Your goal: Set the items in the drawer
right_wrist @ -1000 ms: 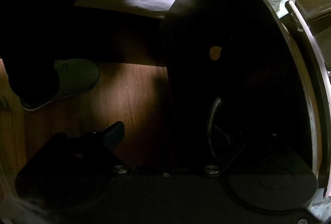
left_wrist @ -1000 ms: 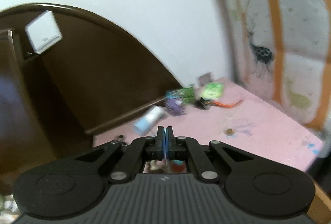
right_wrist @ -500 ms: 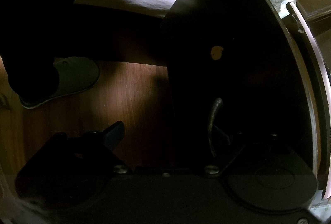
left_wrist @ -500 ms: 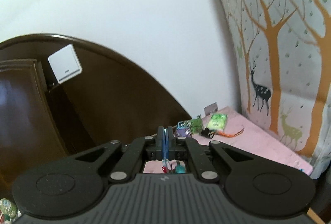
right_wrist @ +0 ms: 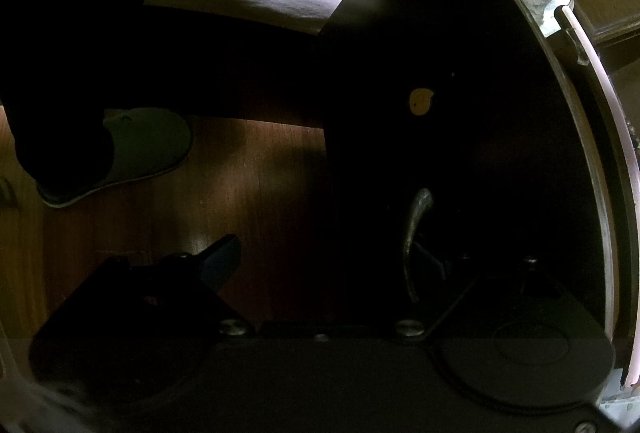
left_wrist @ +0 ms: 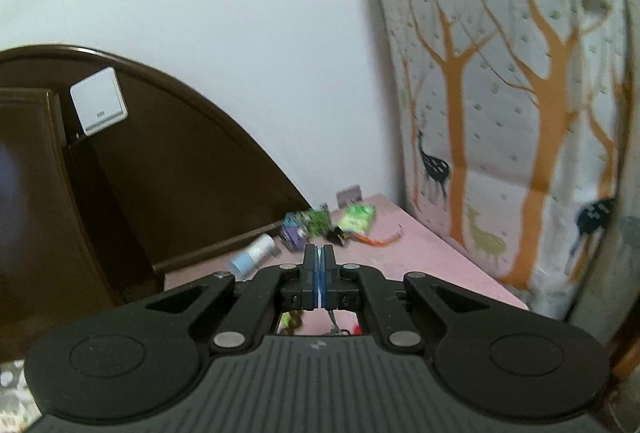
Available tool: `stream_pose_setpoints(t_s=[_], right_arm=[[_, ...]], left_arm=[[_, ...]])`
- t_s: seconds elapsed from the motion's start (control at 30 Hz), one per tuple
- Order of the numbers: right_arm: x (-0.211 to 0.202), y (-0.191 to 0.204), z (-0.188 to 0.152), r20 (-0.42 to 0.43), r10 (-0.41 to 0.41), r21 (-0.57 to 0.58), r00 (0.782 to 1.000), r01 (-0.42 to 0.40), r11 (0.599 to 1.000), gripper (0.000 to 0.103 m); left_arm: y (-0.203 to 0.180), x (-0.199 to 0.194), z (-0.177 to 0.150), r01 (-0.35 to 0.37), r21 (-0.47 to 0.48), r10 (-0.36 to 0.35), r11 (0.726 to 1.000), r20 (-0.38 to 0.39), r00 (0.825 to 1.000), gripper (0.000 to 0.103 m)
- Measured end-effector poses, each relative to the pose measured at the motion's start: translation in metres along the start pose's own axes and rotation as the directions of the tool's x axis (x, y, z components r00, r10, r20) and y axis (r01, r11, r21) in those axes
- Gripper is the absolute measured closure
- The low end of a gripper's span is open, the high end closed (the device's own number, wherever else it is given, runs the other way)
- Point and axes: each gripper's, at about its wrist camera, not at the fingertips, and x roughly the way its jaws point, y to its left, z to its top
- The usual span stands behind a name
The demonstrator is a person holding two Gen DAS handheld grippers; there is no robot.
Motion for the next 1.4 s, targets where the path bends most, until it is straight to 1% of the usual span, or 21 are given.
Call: stream_pose_setpoints(t_s=[0.07,0.17,0.4,0.5,0.53,0.57,0.63,0.67,0.7,0.73,0.8,0.97,1.07,1.17,1.27,1.4], right_arm=[[0.0,0.0,0.0,0.0,0.0,0.0,1.0,0.0,1.0,0.012],[0.0,0.0,0.0,0.0,0.0,0.001,1.0,0.0,1.0,0.012],[0.001,0.001,-0.001,0.001,-0.002,0.001,1.0,0.002,1.0,0.011],[0.001,0.001,-0.001,0.002,-0.003,-0.002,1.0,0.003,1.0,0.011],[0.001,0.001,-0.001,0.002,-0.003,-0.002,1.0,0.003,1.0,0.011],[0.001,0.001,-0.001,0.002,-0.003,-0.002,1.0,0.003,1.0,0.011],[0.002,0.002,-0.001,0.002,-0.003,-0.002,1.0,0.003,1.0,0.01],[0.002,0.002,-0.001,0.002,-0.003,-0.003,1.0,0.003,1.0,0.01],[0.002,0.004,0.003,-0.004,-0.008,0.007,1.0,0.008,1.0,0.01],[0.002,0.005,0.003,-0.004,-0.008,0.008,1.0,0.008,1.0,0.01],[0.003,0.005,0.003,-0.004,-0.008,0.007,1.0,0.008,1.0,0.01],[0.003,0.005,0.004,-0.005,-0.008,0.009,1.0,0.009,1.0,0.01],[0.003,0.005,0.003,-0.006,-0.009,0.01,1.0,0.009,1.0,0.01],[0.002,0.004,0.003,-0.005,-0.009,0.01,1.0,0.009,1.0,0.01],[0.002,0.004,0.002,-0.005,-0.01,0.012,1.0,0.01,1.0,0.01],[0.002,0.005,0.001,-0.003,-0.012,0.011,1.0,0.012,1.0,0.01]], left_arm=[[-0.006,-0.005,-0.015,0.02,-0.007,-0.02,1.0,-0.031,0.999,0.103],[-0.011,-0.002,-0.041,0.037,-0.018,-0.039,0.999,-0.09,0.995,0.103],[-0.02,0.032,-0.099,0.048,-0.042,-0.057,0.998,-0.24,0.969,0.103],[-0.021,0.049,-0.122,0.025,-0.05,-0.039,0.998,-0.304,0.952,0.103],[-0.021,0.055,-0.13,0.02,-0.057,-0.037,0.998,-0.328,0.944,0.103],[-0.021,0.061,-0.138,0.02,-0.064,-0.042,0.998,-0.359,0.932,0.103],[-0.02,0.07,-0.154,0.03,-0.077,-0.059,0.997,-0.423,0.904,0.102],[-0.021,0.075,-0.163,0.031,-0.075,-0.062,0.997,-0.455,0.889,0.097],[-0.023,0.077,-0.17,0.023,-0.06,-0.048,0.998,-0.473,0.88,0.086],[-0.024,0.077,-0.175,0.016,-0.048,-0.037,0.999,-0.477,0.878,0.078],[-0.022,0.072,-0.176,0.008,-0.064,-0.037,0.998,-0.466,0.884,0.035],[-0.016,0.057,-0.172,-0.008,-0.123,-0.045,0.992,-0.423,0.905,0.034],[-0.013,0.049,-0.159,-0.002,-0.162,-0.06,0.987,-0.377,0.924,0.034],[-0.018,0.045,-0.143,0.011,-0.154,-0.059,0.988,-0.314,0.948,0.034],[-0.024,0.051,-0.125,0.028,-0.141,-0.064,0.99,-0.257,0.964,0.034],[-0.026,0.076,-0.108,0.027,-0.143,-0.059,0.989,-0.224,0.973,0.034]])
